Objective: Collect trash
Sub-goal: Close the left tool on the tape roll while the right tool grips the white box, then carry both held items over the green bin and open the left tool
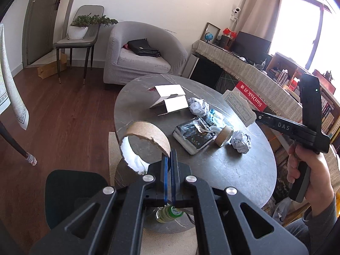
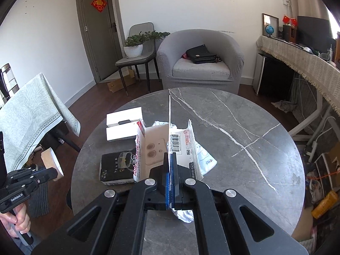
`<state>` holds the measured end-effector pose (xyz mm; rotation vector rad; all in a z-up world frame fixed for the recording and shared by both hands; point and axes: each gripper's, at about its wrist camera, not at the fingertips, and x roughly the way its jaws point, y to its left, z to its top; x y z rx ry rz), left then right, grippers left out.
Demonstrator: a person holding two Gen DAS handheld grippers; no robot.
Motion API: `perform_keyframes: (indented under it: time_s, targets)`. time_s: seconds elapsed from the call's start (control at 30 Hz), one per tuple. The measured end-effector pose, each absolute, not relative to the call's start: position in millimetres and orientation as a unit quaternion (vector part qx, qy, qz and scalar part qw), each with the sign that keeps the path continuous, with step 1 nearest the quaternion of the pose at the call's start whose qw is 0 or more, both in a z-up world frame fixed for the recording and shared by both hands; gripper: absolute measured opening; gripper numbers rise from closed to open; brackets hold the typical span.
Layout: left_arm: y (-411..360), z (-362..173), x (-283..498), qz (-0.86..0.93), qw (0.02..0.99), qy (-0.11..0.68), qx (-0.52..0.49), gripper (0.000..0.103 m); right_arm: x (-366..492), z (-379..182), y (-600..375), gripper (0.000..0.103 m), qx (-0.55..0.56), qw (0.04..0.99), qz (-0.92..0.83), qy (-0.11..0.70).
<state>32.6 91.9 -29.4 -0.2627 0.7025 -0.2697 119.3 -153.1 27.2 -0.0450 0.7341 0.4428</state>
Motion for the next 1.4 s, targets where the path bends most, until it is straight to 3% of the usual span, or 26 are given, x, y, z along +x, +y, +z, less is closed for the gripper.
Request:
perform_keyframes:
  time_s: [0.5,1.3,1.37,1.4]
  targets:
    - [186,-102,36,-0.04,0.9,0.405,-0.157,0.003,100,35,-34,0.001,-0.036,0.883,0.309,0.352]
    - [245,-220,32,-0.011,0.828,0.527,-0.189,0.003,82,-27,102,0.001,-0.093,0.822,0.378,0.415]
    - [248,-227,31,-0.012,0.821,0.536,-0.196,0.004,81,-34,110,0.001,-0.101,0.817,0.38,0.421]
    - [249,-229,30,-0.01,0.818,0.54,-0.197,0.01,82,-37,114,0.001,-0.104,0.815,0.381,0.424]
